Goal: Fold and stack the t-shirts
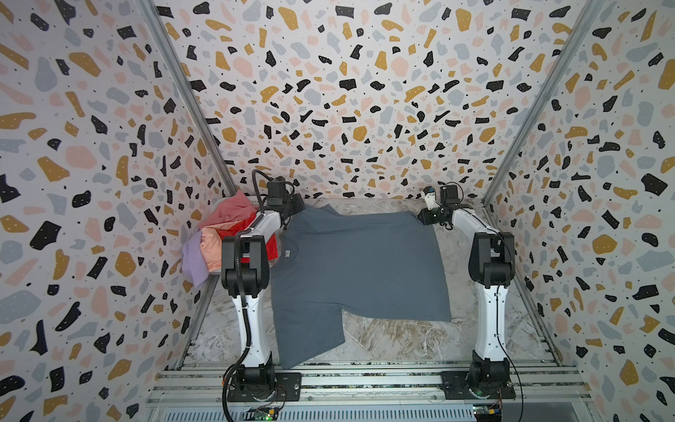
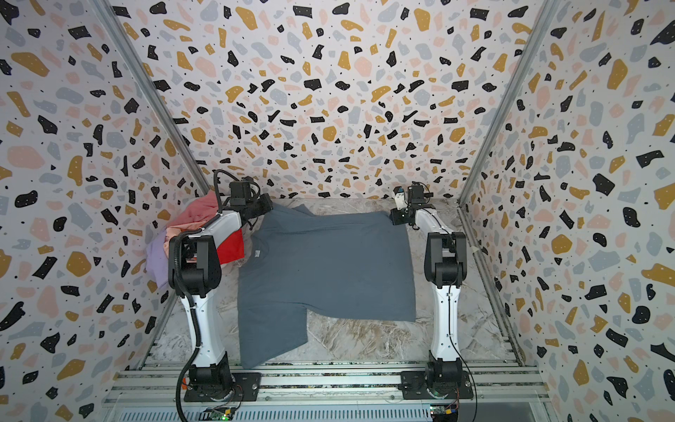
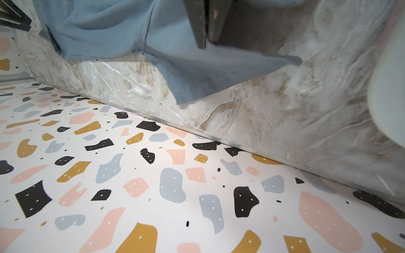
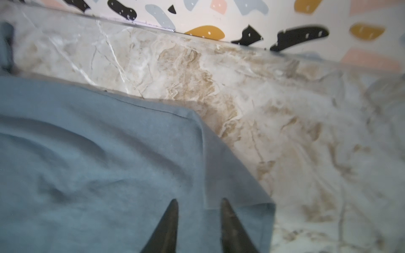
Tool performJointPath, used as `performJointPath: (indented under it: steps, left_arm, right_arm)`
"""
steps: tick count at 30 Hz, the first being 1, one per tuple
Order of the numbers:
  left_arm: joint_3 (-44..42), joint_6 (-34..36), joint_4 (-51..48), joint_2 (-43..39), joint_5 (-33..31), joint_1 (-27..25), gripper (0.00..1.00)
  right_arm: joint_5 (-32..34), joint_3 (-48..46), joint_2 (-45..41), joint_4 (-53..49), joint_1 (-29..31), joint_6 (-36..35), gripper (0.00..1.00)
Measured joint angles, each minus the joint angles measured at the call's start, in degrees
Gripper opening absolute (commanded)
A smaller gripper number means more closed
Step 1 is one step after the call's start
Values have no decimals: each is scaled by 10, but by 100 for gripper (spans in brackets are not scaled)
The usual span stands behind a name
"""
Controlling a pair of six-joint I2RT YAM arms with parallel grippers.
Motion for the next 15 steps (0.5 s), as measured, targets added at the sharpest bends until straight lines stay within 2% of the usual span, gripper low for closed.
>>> performJointPath:
  steps: [8, 15]
  left_arm:
    - [-8, 0, 0, -2, 0, 0, 0]
    - [-21, -1, 0, -11, 0, 0, 0]
  right_arm:
    - [-4, -35, 2, 19, 0, 51, 42]
    - [8, -29, 13, 40, -2, 104, 42]
